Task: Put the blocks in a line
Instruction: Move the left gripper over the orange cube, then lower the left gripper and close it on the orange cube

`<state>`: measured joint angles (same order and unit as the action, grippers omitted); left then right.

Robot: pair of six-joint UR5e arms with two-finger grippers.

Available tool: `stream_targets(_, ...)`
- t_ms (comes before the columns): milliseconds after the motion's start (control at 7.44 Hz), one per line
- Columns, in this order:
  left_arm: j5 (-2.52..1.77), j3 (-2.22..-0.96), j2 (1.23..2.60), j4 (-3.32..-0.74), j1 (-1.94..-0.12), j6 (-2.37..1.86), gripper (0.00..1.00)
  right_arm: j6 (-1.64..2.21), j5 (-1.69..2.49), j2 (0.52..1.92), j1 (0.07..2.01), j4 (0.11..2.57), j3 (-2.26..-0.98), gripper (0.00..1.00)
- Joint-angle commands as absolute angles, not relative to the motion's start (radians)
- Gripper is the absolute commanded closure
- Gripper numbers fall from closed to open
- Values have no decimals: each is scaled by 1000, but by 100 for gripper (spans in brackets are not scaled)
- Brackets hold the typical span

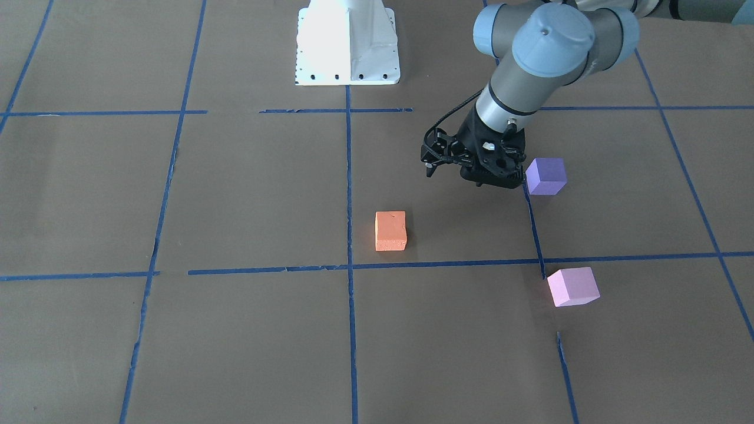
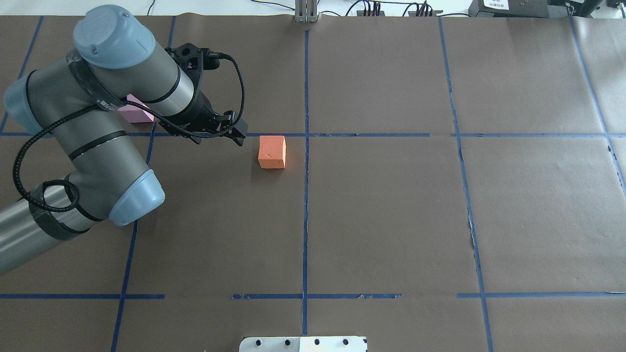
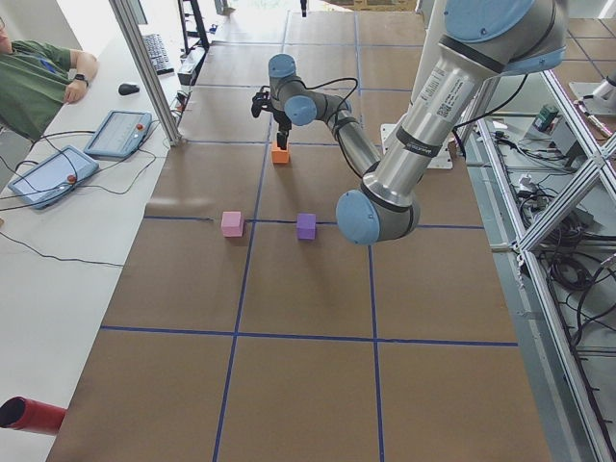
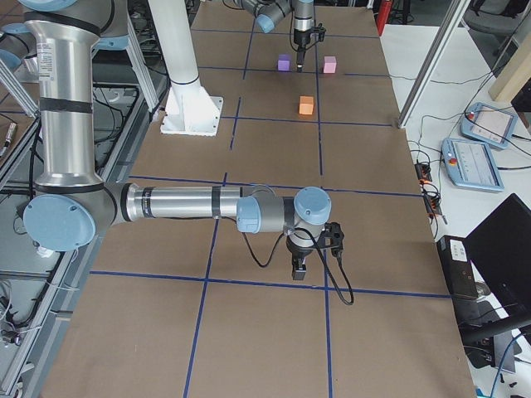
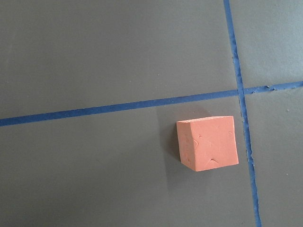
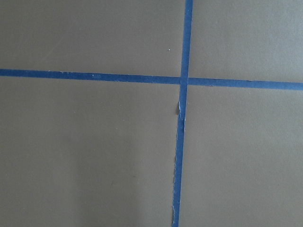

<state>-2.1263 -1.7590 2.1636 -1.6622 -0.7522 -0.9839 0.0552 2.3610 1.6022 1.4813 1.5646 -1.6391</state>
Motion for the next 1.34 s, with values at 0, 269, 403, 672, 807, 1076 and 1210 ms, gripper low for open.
stream_targets(0,-2093,-1705,2202,-1684,-720,-1046,0,55,2361,1603,1482,1565,-1638,0)
stream_targets(269,-1958,-1594,2308,-1657,-664,-1072,0,55,2361,1601,1482,1565,-1640,0)
stream_targets(403,-1956,-1539,2348,-1645,-663,-1072,0,55,2361,1603,1482,1565,-1640,0)
stream_targets(672,-1953,-1447,2402,-1640,-654,-1074,0,55,2361,1603,1482,1565,-1640,0)
stream_targets(807,-1922,-1431,2413,-1638,-647,-1077,0,55,2362,1601,1482,1565,-1640,0)
stream_targets(1076,-1875,-1382,2434,-1641,-629,-1078,0,55,2362,1603,1482,1565,-1640,0)
stream_targets(1210,-1875,-1381,2431,-1643,-623,-1078,0,55,2361,1601,1482,1565,-1640,0)
